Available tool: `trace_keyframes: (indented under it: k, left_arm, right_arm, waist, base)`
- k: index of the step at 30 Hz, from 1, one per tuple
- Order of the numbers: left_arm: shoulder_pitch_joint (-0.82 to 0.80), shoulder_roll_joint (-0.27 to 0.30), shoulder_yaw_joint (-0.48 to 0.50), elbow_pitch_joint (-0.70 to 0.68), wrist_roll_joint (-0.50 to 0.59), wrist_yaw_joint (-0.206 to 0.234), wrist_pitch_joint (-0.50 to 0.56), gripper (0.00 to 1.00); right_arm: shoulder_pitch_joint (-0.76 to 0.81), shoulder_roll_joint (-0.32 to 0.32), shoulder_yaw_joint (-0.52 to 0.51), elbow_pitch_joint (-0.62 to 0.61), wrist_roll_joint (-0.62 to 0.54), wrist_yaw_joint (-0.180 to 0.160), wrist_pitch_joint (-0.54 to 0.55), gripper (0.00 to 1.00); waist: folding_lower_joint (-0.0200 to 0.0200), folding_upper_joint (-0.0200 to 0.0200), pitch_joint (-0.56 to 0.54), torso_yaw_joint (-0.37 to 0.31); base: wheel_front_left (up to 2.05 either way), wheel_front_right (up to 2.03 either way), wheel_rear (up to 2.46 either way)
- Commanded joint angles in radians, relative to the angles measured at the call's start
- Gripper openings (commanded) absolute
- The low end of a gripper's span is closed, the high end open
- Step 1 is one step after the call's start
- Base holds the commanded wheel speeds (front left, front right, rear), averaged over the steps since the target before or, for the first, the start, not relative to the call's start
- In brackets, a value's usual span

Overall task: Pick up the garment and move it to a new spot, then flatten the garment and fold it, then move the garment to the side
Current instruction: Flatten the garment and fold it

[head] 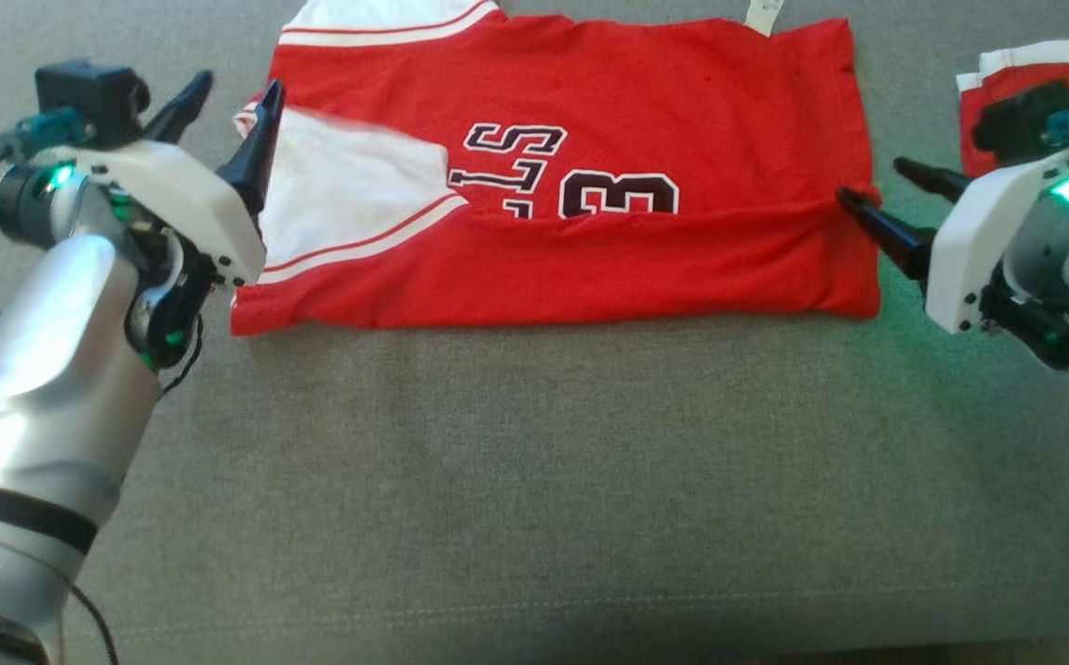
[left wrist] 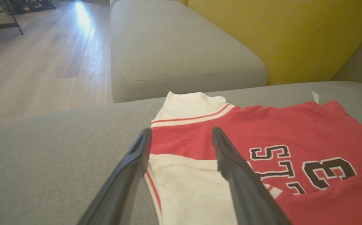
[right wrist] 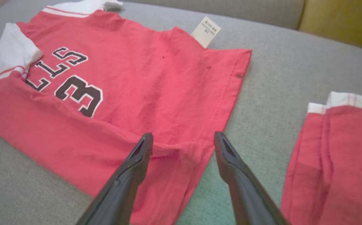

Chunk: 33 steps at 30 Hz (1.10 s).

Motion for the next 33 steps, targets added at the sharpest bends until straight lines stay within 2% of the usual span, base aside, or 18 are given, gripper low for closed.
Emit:
trace_keyframes:
  k: [1, 6, 10, 11, 16, 19, 25, 28, 33]
  left_arm:
    - [-0.057, 0.020, 0.049, 0.013, 0.009, 0.020, -0.045, 1.00]
    - [-0.020, -0.023, 0.095, 0.041, -0.013, 0.064, -0.133, 1.00]
    - [0.051, -0.056, 0.175, -0.011, -0.038, 0.097, -0.159, 1.00]
    - [0.051, -0.056, 0.175, -0.011, -0.038, 0.097, -0.159, 1.00]
    - [0.220, -0.105, 0.340, -0.204, 0.011, 0.139, -0.160, 1.00]
    - [0.342, -0.149, 0.414, -0.301, 0.061, 0.151, -0.161, 1.00]
    - [0.537, -0.245, 0.521, -0.414, 0.154, 0.135, -0.161, 1.00]
    - [0.605, -0.284, 0.563, -0.438, 0.195, 0.116, -0.161, 1.00]
    - [0.667, -0.314, 0.592, -0.423, 0.241, 0.089, -0.161, 1.00]
  right_arm:
    - [0.003, -0.012, -0.011, 0.021, -0.002, -0.001, -0.047, 1.00]
    - [0.038, 0.005, -0.015, 0.071, -0.012, -0.001, -0.181, 1.00]
    - [0.081, 0.023, -0.039, 0.116, -0.016, -0.001, -0.324, 1.00]
    - [0.081, 0.023, -0.039, 0.116, -0.016, -0.001, -0.324, 1.00]
    - [0.147, 0.059, -0.111, 0.162, -0.045, -0.001, -0.396, 1.00]
    - [0.193, 0.081, -0.238, 0.137, -0.102, -0.001, -0.399, 1.00]
    - [0.391, 0.141, -0.565, 0.035, -0.334, -0.001, -0.399, 1.00]
    - [0.519, 0.197, -0.734, -0.037, -0.450, -0.001, -0.399, 1.00]
    - [0.684, 0.290, -0.905, -0.137, -0.616, -0.001, -0.399, 1.00]
  waist:
    - [0.0000, 0.0000, -0.019, 0.002]
    - [0.0000, 0.0000, -0.068, 0.007]
    - [0.0000, 0.0000, -0.113, 0.013]
    - [0.0000, 0.0000, -0.113, 0.013]
    - [0.0000, 0.0000, -0.166, 0.016]
    - [0.0000, 0.0000, -0.187, 0.013]
    - [0.0000, 0.0000, -0.216, 0.001]
    - [0.0000, 0.0000, -0.221, -0.005]
    - [0.0000, 0.0000, -0.219, -0.020]
  base:
    - [0.00, 0.00, 0.00]
    - [0.00, 0.00, 0.00]
    - [0.00, 0.00, 0.00]
    - [0.00, 0.00, 0.00]
    - [0.00, 0.00, 0.00]
    - [0.00, 0.00, 0.00]
    - [0.00, 0.00, 0.00]
    - [0.00, 0.00, 0.00]
    - [0.00, 0.00, 0.00]
